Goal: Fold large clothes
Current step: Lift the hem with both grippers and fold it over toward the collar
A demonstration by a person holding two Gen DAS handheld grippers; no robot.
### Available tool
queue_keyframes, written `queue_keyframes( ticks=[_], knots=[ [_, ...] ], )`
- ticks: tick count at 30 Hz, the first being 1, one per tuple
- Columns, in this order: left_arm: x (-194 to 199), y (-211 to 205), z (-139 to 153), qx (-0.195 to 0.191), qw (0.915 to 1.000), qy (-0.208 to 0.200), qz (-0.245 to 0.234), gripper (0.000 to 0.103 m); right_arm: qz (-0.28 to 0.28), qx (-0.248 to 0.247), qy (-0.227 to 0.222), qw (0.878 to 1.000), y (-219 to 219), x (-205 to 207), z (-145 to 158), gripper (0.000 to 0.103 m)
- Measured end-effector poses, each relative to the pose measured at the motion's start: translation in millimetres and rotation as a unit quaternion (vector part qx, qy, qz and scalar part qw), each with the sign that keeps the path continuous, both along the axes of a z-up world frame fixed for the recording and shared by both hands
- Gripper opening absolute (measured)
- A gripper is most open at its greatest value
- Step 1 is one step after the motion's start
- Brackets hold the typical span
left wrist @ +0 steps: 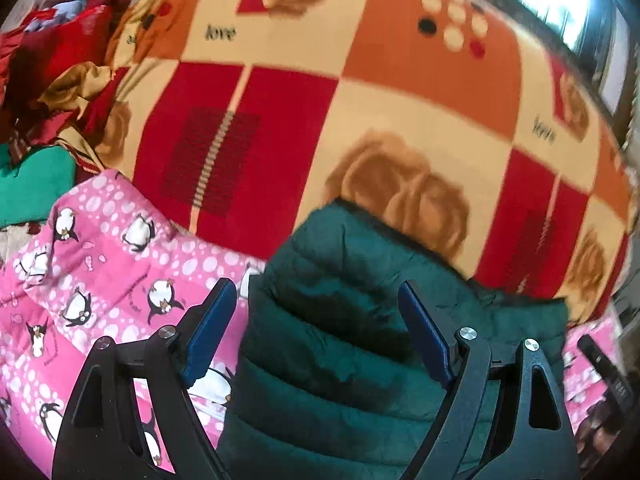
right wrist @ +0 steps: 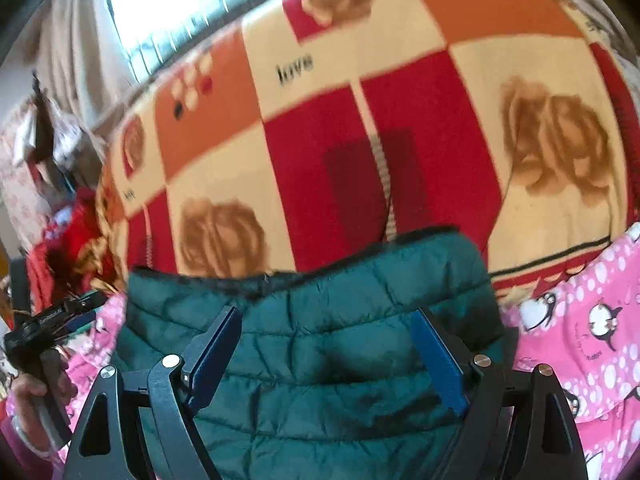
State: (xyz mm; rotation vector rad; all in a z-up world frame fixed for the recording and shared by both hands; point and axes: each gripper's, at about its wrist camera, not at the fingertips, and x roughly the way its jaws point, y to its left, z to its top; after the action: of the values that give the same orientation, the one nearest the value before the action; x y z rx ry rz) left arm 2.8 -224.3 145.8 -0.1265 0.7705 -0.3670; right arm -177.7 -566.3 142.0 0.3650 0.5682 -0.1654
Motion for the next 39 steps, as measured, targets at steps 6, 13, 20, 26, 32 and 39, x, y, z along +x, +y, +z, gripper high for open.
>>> queue_keyframes(
  ticks=[6, 13, 20, 26, 32, 39],
  knots=[
    [29, -30, -56, 0.098, 0.9934, 0.057, 0.017, 0.083, -0.004, -0.025, 0.095, 0.995, -9, 68, -35, 0.084],
    [46, -23, -88, 0.072, 0.9928, 0.089, 0.035, 0.1, -0.022, -0.015, 0.148, 0.989, -21, 94, -85, 0.088],
    [39, -28, -89, 0.088, 0.9933, 0.066, 0.034, 0.1, -0.019, -0.044, 0.131, 0.99, 6, 90, -54, 0.088],
    [34, -32, -87, 0.091, 0.9933, 0.062, 0.037, 0.1, 0.085, -0.053, 0.108, 0.989, 70, 119, -28, 0.088],
    [33, -34, -86, 0.096, 0.9932, 0.053, 0.039, 0.1, 0.088, -0.069, 0.156, 0.981, 92, 159, -76, 0.088],
    [28, -36, -84, 0.095, 0.9937, 0.049, 0.033, 0.1, 0.086, -0.043, 0.152, 0.984, 83, 157, -87, 0.09]
  ],
)
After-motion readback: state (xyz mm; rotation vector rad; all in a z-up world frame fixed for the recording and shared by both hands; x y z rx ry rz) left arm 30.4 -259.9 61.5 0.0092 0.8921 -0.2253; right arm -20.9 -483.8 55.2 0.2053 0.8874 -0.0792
